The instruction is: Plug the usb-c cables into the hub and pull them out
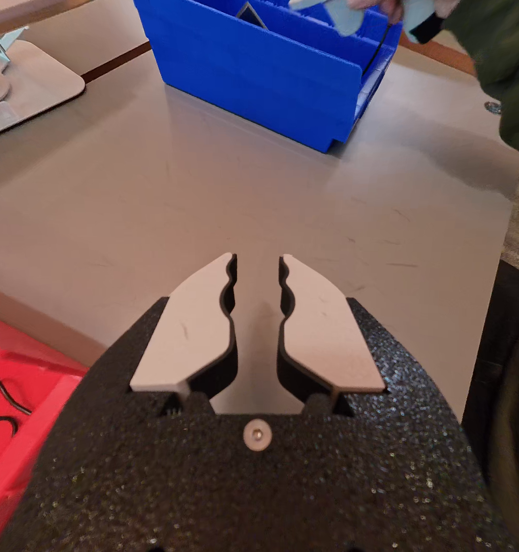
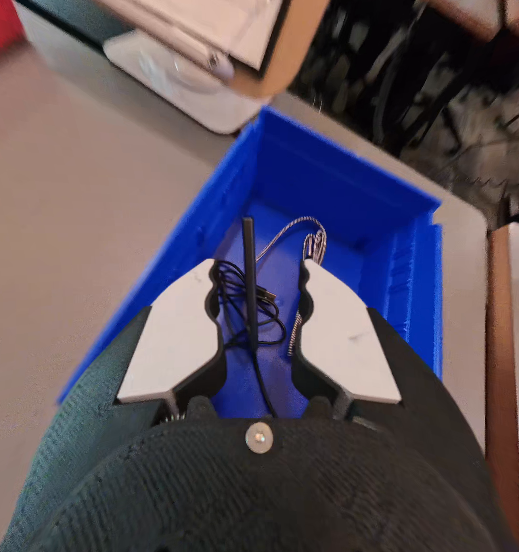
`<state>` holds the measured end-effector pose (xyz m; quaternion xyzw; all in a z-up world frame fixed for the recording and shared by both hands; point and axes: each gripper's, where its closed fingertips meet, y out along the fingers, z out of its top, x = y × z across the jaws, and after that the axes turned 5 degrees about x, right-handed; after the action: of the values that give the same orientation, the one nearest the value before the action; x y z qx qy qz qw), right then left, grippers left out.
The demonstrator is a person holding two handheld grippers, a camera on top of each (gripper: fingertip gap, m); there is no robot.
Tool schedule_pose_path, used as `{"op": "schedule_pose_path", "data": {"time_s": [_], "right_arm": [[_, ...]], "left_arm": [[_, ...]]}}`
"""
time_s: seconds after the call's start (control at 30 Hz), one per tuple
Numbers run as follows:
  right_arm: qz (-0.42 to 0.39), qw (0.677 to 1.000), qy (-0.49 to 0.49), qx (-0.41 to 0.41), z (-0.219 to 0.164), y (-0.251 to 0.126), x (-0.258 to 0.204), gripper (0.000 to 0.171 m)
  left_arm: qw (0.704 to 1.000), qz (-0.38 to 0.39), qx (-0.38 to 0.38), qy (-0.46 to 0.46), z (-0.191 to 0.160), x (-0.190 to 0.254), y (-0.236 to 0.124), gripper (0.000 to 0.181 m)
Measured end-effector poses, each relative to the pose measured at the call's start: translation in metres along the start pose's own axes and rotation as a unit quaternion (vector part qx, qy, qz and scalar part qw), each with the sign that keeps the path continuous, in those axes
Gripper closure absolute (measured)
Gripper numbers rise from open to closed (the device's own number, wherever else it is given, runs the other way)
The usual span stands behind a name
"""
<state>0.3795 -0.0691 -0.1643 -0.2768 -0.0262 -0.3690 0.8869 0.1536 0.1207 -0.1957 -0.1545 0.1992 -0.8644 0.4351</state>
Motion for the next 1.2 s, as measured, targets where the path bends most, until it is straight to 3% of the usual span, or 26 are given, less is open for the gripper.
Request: {"op": "schedule_pose_path", "data": {"time_s": [0.03, 0.17, 0.33, 0.43, 0.6, 0.77, 0.87, 1.0, 1.13, 1.2], "right_arm": [[0.003, 1.000, -0.006, 0.021, 0.009, -0.013, -0.010, 0.114], [0.007, 0.997, -0.012, 0.080, 0.013, -0.061, -0.061, 0.114], [0.038, 0.988, -0.043, 0.147, 0.012, -0.073, -0.130, 0.108], [0.008, 0.987, -0.053, 0.148, 0.013, -0.069, -0.113, 0.110], [0.041, 0.986, 0.022, 0.158, 0.011, -0.072, -0.086, 0.105], [0.059, 0.989, -0.027, 0.136, -0.001, -0.078, -0.080, 0.103], [0.063, 0.988, -0.017, 0.141, -0.001, -0.081, -0.073, 0.105], [0.085, 0.984, 0.007, 0.155, 0.001, -0.080, -0.076, 0.108], [0.081, 0.986, -0.005, 0.143, -0.004, -0.076, -0.075, 0.109], [0.085, 0.987, -0.012, 0.136, -0.007, -0.074, -0.076, 0.110]], "left_arm": [[1.000, -0.001, -0.001, -0.003, -0.001, -0.001, 0.000, 0.155], [1.000, 0.007, -0.006, -0.004, -0.004, -0.005, -0.001, 0.155], [0.999, 0.026, 0.009, -0.016, 0.001, -0.012, -0.004, 0.156], [0.999, 0.032, 0.009, -0.017, 0.002, -0.013, -0.004, 0.156], [0.996, 0.088, 0.021, -0.003, 0.014, -0.026, -0.021, 0.155], [0.966, 0.253, 0.049, -0.029, 0.028, -0.078, -0.089, 0.155], [0.947, 0.317, -0.006, -0.050, 0.019, -0.125, -0.124, 0.152], [0.944, 0.315, -0.088, -0.033, 0.028, -0.187, -0.135, 0.144], [0.947, 0.251, -0.164, -0.112, 0.037, -0.232, -0.112, 0.124], [0.951, 0.192, -0.207, -0.122, 0.037, -0.241, -0.091, 0.124]]}}
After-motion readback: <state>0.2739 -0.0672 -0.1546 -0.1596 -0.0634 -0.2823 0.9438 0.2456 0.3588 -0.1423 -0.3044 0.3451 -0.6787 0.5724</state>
